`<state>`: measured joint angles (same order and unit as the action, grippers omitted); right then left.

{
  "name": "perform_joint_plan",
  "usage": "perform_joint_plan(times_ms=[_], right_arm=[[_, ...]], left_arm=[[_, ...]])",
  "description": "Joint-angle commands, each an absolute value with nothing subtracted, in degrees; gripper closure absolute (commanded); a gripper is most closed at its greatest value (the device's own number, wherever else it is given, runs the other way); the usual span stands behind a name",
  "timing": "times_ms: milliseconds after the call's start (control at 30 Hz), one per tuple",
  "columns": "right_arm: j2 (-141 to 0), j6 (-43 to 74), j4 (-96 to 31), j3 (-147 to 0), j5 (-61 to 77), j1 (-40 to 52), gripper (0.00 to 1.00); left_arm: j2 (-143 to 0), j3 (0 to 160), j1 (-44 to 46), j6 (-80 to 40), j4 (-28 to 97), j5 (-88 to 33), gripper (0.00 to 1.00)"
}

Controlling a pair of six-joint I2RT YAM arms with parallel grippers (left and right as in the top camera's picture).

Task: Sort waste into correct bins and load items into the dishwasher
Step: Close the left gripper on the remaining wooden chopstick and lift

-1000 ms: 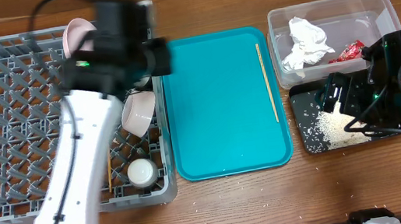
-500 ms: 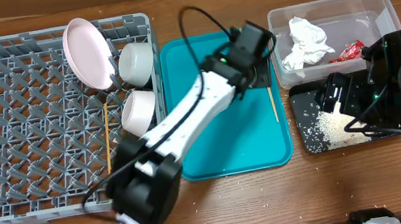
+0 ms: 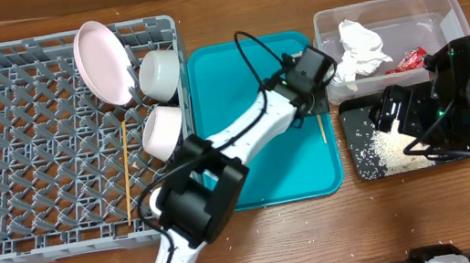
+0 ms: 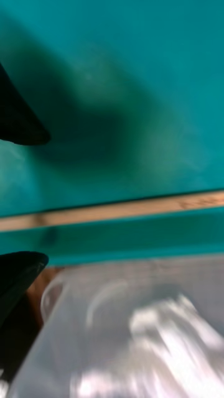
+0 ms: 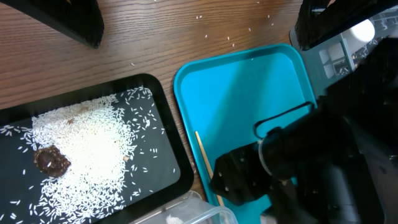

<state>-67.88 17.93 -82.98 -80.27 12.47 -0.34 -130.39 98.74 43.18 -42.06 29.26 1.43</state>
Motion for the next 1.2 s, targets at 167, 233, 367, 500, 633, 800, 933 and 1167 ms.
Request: perform_joint_plan(times_ms=[167, 233, 367, 500, 633, 800, 933, 1167], right_arm=[[-67.6, 17.7, -82.7, -81.4, 12.0, -0.3, 0.0], [-67.6, 17.7, -82.7, -81.4, 12.0, -0.3, 0.0], [-67.6, 17.7, -82.7, -81.4, 12.0, -0.3, 0.0], [-67.6, 17.7, -82.7, -81.4, 12.0, -0.3, 0.0], [-67.6, 17.7, -82.7, -81.4, 12.0, -0.3, 0.0], [-67.6, 17.7, -82.7, -81.4, 12.0, -0.3, 0.0], [-67.6, 17.7, -82.7, -81.4, 12.0, -0.3, 0.0], [-67.6, 17.7, -82.7, -81.4, 12.0, -0.3, 0.0]], left_arm=[[-132.0, 99.2, 44.6, -42.9, 28.8, 10.0, 0.46], [-132.2, 99.2, 44.8, -42.9, 28.9, 10.8, 0.5], [-133.4, 99.2, 45.2, -42.9, 28.8, 11.5, 0.52], [-134.6, 99.2, 45.5, -42.8, 28.2, 12.3, 0.52], [-134.7, 99.2, 45.6, -41.5, 27.2, 12.7, 0.51], [-134.7, 99.2, 46.1, -39.6, 26.1, 13.7, 0.51], [-134.8, 99.2, 46.5, -38.5, 26.3, 15.4, 0.5], [-135.9, 99.2, 46.7, -37.7, 27.7, 16.8, 0.57]])
